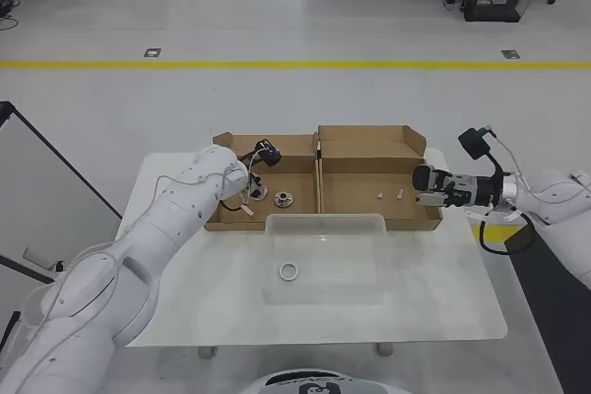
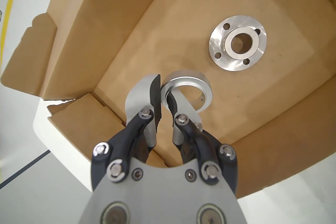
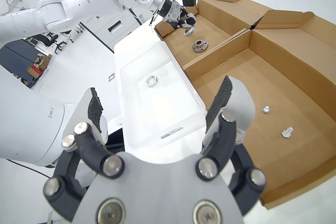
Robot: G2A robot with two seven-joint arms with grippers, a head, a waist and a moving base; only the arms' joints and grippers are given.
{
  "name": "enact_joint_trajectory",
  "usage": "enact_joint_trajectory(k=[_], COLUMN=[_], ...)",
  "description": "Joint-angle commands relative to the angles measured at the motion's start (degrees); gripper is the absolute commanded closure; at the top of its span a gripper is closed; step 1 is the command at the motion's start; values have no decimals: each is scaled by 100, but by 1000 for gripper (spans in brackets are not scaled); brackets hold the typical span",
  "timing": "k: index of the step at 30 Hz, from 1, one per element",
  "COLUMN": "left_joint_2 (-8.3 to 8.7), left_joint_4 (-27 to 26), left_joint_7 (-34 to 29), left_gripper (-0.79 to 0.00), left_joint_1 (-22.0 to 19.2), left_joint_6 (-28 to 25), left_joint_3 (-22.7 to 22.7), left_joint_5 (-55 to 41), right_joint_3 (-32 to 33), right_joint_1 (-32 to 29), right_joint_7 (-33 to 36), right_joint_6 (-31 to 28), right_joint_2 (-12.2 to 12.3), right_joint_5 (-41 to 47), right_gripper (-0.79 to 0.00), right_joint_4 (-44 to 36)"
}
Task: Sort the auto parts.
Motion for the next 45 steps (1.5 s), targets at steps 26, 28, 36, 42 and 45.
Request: enact_joint_trajectory(k=[26, 28, 36, 42, 45], left_joint_2=[-198, -167, 153, 545, 745], left_joint_4=[324, 227, -457, -1659, -2478], left_joint_7=[422, 490, 588, -57, -488], left_gripper=[-785, -785, -785, -785, -785], left_joint_1=[15, -36, -126, 313, 719], left_joint_6=[-28, -114, -993, -1854, -2158], left_joint_3=[-303, -406, -1062, -1863, -2298], left_joint_5=[5, -17, -285, -1134, -1799], right_joint_3=[0, 0, 0, 0, 0], right_joint_1=[0, 0, 0, 0, 0], right_joint_7=[0, 0, 0, 0, 0], right_joint_6=[0, 0, 0, 0, 0], right_joint_2=[0, 0, 0, 0, 0], right_joint_5=[0, 0, 0, 0, 0], right_gripper=[-785, -785, -785, -785, -785], right_joint_4=[0, 0, 0, 0, 0])
